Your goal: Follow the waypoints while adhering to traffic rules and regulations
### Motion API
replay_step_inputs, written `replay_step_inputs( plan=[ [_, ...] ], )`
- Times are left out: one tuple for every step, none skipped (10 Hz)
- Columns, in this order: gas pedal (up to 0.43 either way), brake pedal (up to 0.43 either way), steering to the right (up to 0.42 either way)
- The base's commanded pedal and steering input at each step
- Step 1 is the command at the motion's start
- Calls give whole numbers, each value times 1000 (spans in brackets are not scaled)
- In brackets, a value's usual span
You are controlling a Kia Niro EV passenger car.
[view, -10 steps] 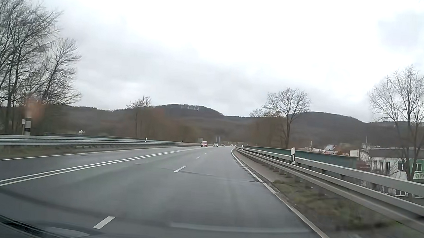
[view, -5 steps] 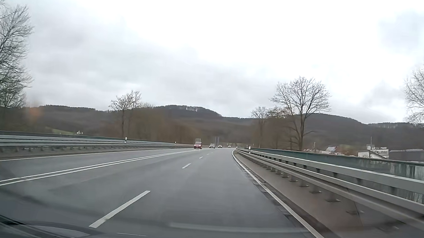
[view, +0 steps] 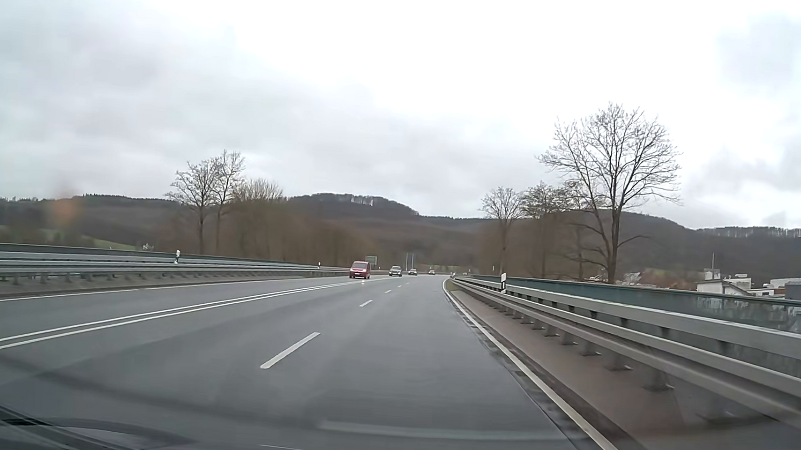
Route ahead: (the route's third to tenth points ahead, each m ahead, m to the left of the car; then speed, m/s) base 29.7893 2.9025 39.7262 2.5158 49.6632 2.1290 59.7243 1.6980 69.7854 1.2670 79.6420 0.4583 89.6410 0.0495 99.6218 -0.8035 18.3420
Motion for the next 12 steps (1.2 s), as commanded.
replay_step_inputs(
  plan=[
    [319,0,0],
    [339,0,0],
    [339,0,0],
    [350,0,1],
    [358,0,2],
    [358,0,2],
    [358,0,3],
    [358,0,4],
    [350,0,4],
    [350,0,4],
    [350,0,5],
    [350,0,6]
  ],
)
